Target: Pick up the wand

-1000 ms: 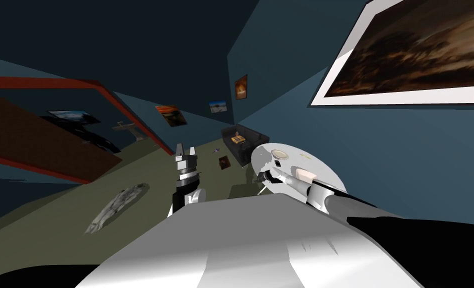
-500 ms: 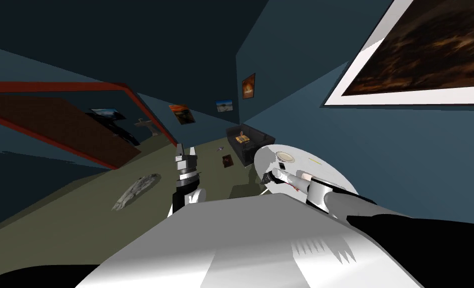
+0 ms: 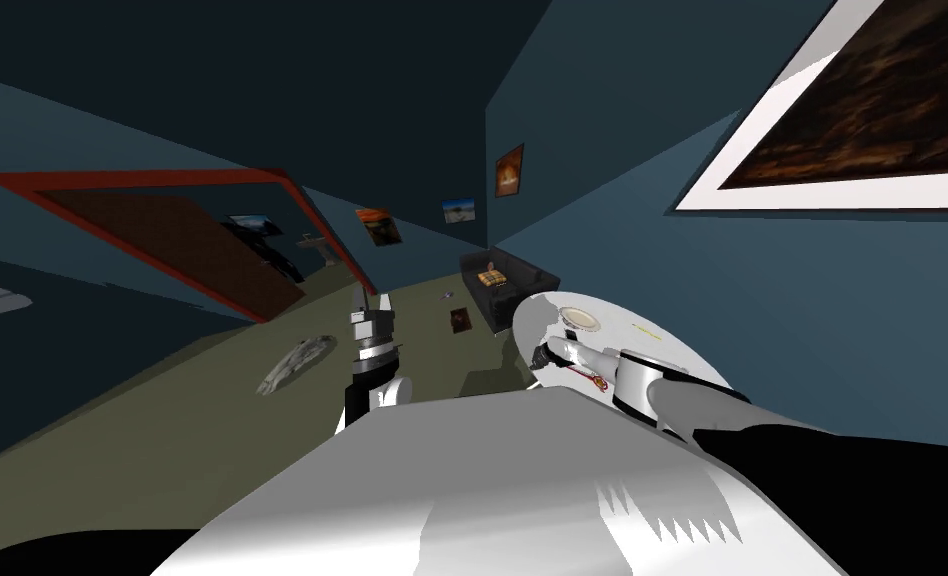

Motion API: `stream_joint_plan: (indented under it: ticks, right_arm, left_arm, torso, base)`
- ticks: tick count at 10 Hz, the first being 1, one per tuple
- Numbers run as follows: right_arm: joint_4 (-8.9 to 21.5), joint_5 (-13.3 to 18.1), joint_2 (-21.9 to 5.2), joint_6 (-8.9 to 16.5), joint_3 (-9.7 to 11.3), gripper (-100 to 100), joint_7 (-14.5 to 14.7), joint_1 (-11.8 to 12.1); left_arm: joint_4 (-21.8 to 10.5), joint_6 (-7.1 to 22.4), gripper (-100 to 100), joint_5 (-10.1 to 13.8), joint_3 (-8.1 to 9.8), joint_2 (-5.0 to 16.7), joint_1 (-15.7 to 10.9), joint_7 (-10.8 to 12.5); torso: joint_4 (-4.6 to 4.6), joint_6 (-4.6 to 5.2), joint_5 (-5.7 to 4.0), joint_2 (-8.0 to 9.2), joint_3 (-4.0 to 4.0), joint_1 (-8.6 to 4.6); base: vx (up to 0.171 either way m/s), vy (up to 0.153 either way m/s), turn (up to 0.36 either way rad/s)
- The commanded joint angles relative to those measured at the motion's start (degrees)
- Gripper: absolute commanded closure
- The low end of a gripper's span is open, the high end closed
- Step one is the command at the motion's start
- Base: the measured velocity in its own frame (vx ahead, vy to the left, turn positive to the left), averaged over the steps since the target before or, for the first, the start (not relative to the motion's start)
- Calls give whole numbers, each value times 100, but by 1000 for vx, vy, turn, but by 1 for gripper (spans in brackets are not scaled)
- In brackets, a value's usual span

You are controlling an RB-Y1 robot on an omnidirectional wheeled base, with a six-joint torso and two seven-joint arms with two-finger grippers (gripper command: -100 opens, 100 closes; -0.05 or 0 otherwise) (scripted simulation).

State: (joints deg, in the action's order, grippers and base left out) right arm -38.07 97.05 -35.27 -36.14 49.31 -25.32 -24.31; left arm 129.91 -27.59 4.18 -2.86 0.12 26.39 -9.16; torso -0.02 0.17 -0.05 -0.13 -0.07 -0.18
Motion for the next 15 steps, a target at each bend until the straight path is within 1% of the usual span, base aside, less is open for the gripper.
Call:
stream_joint_plan:
  ticks: [1, 2, 3, 6, 7, 8, 9, 10, 11, 12, 14, 15]
  right_arm:
    - [233, 228, -47, 0, 137, -100, -28, -82]
    - [411, 396, -73, 6, 246, -100, -60, -140]
    - [411, 403, -73, 6, 246, -100, -60, -140]
    - [812, 784, -122, 19, 496, -100, -130, -237]
    - [812, 784, -122, 19, 496, -100, -130, -237]
    - [896, 861, -132, 22, 549, -100, -144, -250]
    - [844, 832, -121, 34, 529, -100, -136, -233]
    - [835, 844, -130, 33, 537, 0, -167, -231]
    - [912, 825, -52, 202, 546, -100, -121, -111]
    - [949, 816, -14, 287, 551, -100, -100, -51]
    - [949, 816, -14, 287, 551, -100, -100, -51]
    - [1025, 799, 63, 457, 561, -100, -58, 69]
  left_arm:
    - [0, 0, 0, 0, 0, 0, 0, 0]
    - [0, 0, 0, 0, 0, 0, -1, 0]
    - [0, 0, 0, 0, 0, 0, -1, 0]
    - [0, 0, 0, 0, 0, 0, -1, 0]
    - [0, 0, 0, 0, 0, 0, -1, 0]
    - [0, 0, 0, 0, 0, 0, 0, 0]
    - [0, 0, 0, 0, 0, 0, 0, 0]
    - [0, 0, 0, 0, 0, 0, 1, 0]
    - [0, 0, 0, 0, 0, 0, 1, 0]
    - [0, 0, 0, 0, 0, 0, 1, 0]
    - [0, 0, 0, 0, 0, 0, 1, 0]
    - [0, 0, 0, 0, 0, 0, 1, 0]
  torso:
    - [0, 0, 0, 0, 0, 0]
    - [1, -4, 0, 3, 2, -3]
    - [2, -2, -1, 5, 3, -11]
    - [2, -2, -1, 6, 4, -7]
    - [2, -1, -2, 9, 5, -8]
    - [2, 3, -1, 5, 3, -3]
    - [1, 1, 0, 3, 2, -1]
    - [0, 2, 0, -1, 0, 4]
    - [-1, 2, 1, -4, -2, 8]
    - [-3, 2, 0, -13, -7, 6]
    - [-5, 2, 0, -25, -14, 4]
    - [-4, 2, 1, -17, -10, 8]
  base:
    - [-21, -38, 239]
    - [-29, -60, 289]
    - [-25, -52, 112]
    - [-33, -46, 229]
    - [-24, -32, 72]
    - [-16, -24, 101]
    - [-8, -15, 27]
    - [0, 0, 0]
    - [30, -11, 33]
    - [60, -24, 30]
    - [36, -7, 5]
    - [34, 1, 31]
